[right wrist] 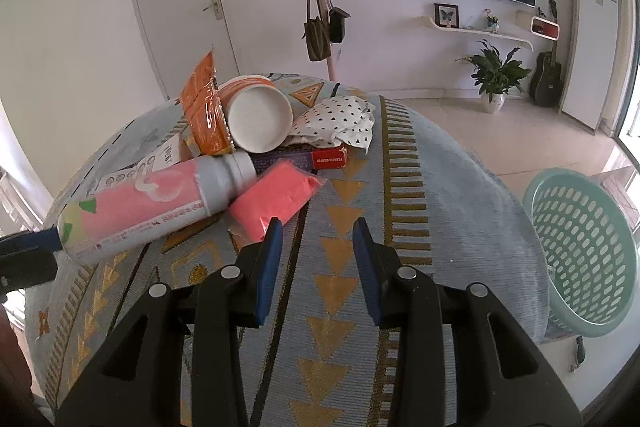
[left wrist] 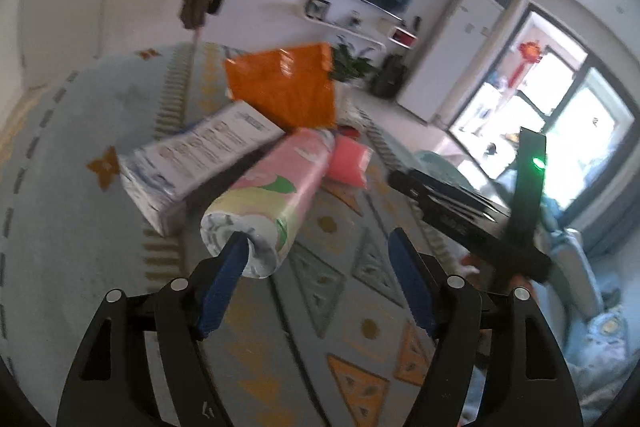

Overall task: Collect trash
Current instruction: 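Grasp the pink yogurt bottle with the left tool while the right tool grasps the pink packet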

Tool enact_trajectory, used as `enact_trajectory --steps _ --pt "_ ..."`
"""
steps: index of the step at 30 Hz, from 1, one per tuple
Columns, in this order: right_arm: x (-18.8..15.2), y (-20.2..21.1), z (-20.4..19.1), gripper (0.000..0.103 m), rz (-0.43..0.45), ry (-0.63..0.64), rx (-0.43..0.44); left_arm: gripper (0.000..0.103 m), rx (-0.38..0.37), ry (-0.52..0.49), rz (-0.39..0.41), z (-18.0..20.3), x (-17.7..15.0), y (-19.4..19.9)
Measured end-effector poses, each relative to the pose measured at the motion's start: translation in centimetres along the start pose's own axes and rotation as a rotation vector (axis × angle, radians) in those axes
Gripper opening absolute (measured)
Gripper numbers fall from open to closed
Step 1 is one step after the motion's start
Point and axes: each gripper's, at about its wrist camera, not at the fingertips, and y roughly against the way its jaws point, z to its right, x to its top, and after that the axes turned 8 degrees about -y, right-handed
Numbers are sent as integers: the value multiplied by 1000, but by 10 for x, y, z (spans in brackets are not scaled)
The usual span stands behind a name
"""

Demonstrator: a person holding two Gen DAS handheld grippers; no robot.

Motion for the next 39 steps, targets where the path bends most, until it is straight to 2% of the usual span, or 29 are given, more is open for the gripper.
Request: enact_trajectory --steps 2,3,5,7,9,12,15,16,20,22,23,26,29,31,33,35,39 --pt "1 -1 2 33 -5 -11 5 70 -43 -7 -13 5 -8 1" --pt "3 -1 3 33 -7 -13 6 70 -88 -11 -25 11 -15 3" --pt "4 -1 3 33 -6 -11 5 70 -159 -22 -24 18 -21 8" --pt "4 -2 2 33 -1 -5 2 70 -196 -59 -10 27 -23 18" --pt "4 -2 2 33 5 0 -3 73 -159 -86 16 28 -18 21" --pt "3 -3 1 33 4 7 -2 74 -46 -78 20 19 2 9" --pt "3 -4 0 33 -8 5 7 72 138 -94 -66 8 20 -30" --pt "4 -5 -3 33 -11 4 9 71 164 -104 -97 8 24 -41" --pt "12 -8 -4 33 -35 0 34 63 182 -160 -196 11 38 -84" --pt "17 -9 -7 33 -54 -1 68 48 212 -161 -236 11 41 -96" --pt "18 -11 -7 33 -72 -5 88 47 209 -147 -244 10 41 -99" --pt "22 -18 -7 33 -118 -28 116 47 207 -92 -213 6 34 -92" --pt "24 -28 -8 34 -146 -40 114 47 170 6 -185 1 17 -76" --pt "26 -39 -12 39 -185 -45 96 47 166 51 -160 -1 4 -64" --pt "27 -47 -18 42 -205 -48 111 47 169 80 -136 -1 -8 -53" --pt "30 -54 -28 42 -206 -16 75 47 164 100 -124 0 -18 -45" --pt "33 -70 -39 51 -230 -14 61 47 178 90 -124 5 -25 -38"
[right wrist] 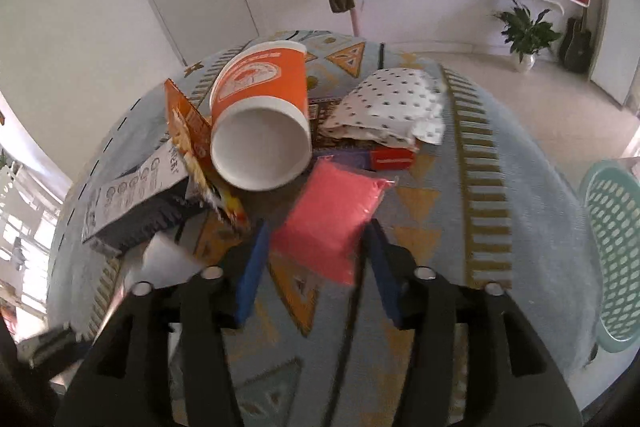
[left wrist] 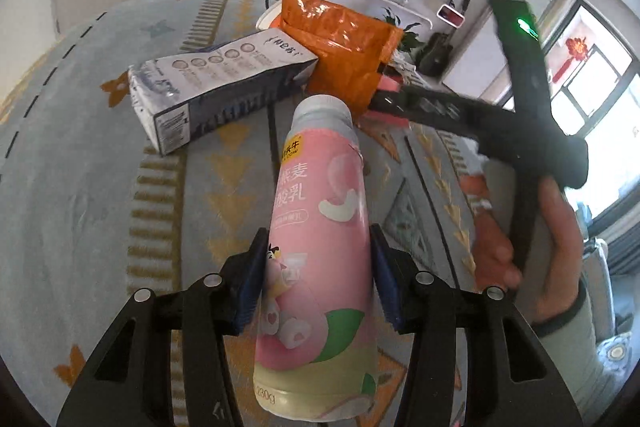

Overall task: Collect trash
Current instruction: 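Grasp the pink yogurt bottle with the left tool while the right tool grasps the pink packet, then carry the bottle and packet over the teal basket and release both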

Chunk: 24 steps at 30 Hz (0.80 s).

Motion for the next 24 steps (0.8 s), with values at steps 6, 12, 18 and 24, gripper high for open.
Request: enact_trajectory --steps 6,12,18,24 --pt "4 -12 -7 53 17 3 -48 47 14 -6 11 7 -5 3" --pt "-8 6 2 37 58 37 -52 47 -11 15 69 12 -17 8" --pt "-20 57 31 36 162 14 -40 47 -60 -11 147 38 -12 16" --pt "-11 106 67 36 267 -34 -56 47 -77 -90 178 81 13 15"
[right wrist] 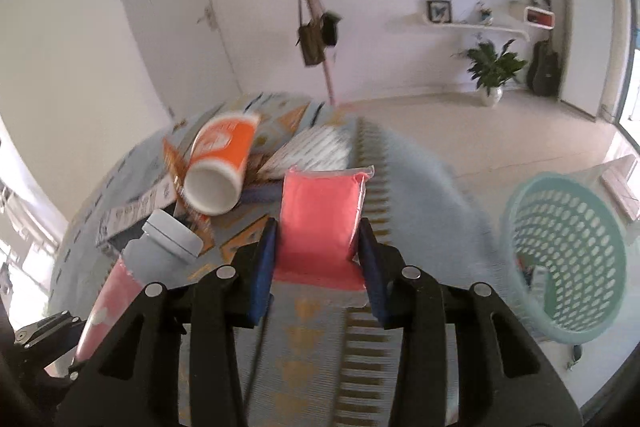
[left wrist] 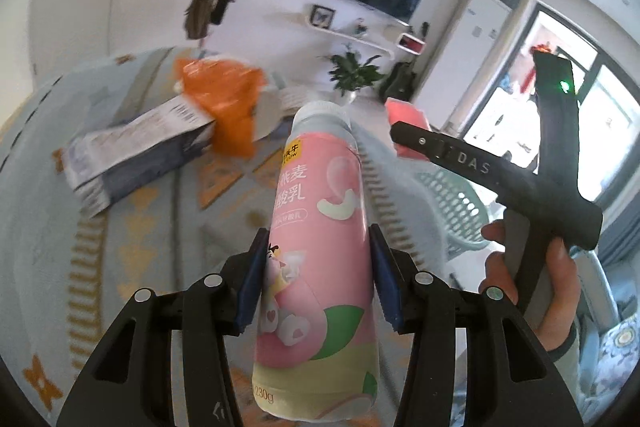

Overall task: Collect trash
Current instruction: 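Carry the bottle and packet over the teal basket and release both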

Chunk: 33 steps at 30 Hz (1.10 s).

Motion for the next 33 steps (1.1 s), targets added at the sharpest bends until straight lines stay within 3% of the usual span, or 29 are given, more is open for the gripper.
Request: enact_trajectory --steps 7,16,22,26,32,33 --pt "19 40 63 36 96 -73 -57 47 -7 -89 34 48 39 -23" --pt "24 56 167 36 128 -249 -119 47 -146 -207 21 120 89 -95" --pt "16 50 221 36 120 -302 -235 47 -248 -229 -50 161 107 -161" --pt "6 37 252 36 87 -358 -276 47 -324 -187 -195 176 109 -220" --pt "-14 15 290 38 4 -441 -317 47 -364 -133 -269 179 106 -270" --pt "-16 12 294 44 -9 -453 -320 56 -344 -140 -261 180 105 -272"
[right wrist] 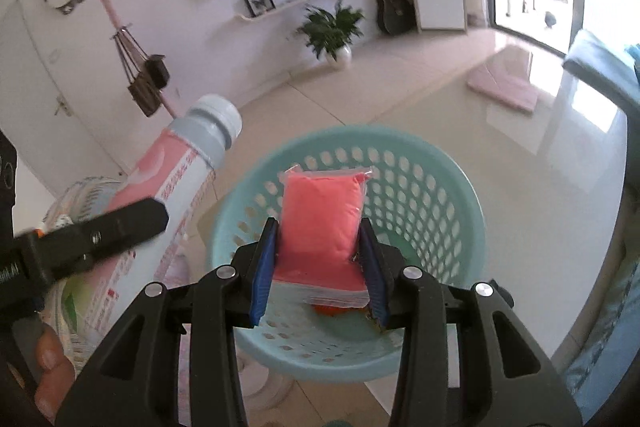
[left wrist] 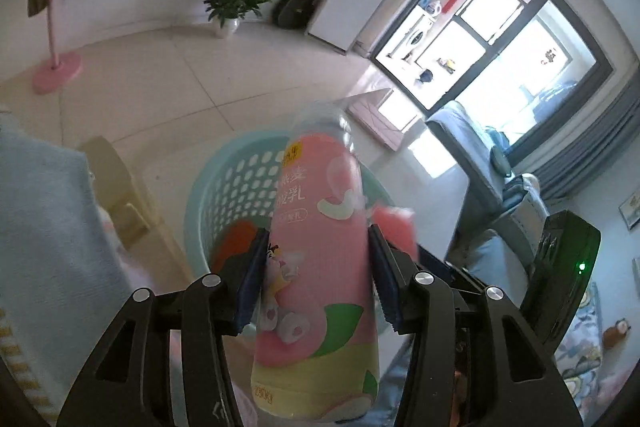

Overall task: Collect trash
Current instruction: 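Carry the bottle and packet over the teal basket and release both, then return both tools to the table toward the remaining carton and orange cup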

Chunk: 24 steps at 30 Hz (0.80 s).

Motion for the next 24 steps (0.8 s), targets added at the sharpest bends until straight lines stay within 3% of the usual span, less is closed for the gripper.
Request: enact_trajectory --steps 1,2,11,16,24 --pt "0 -2 2 45 -6 -6 0 66 15 -2 5 0 1 0" --pt "-1 -4 6 45 -8 -9 -1 68 11 -8 25 0 0 3" --pt "-3 12 1 45 21 6 11 68 8 -28 61 7 -13 33" --pt "-10 38 -31 45 59 72 49 68 10 -6 130 6 -30 72" --pt "-30 82 -110 45 110 220 184 68 93 1 287 -3 -57 165"
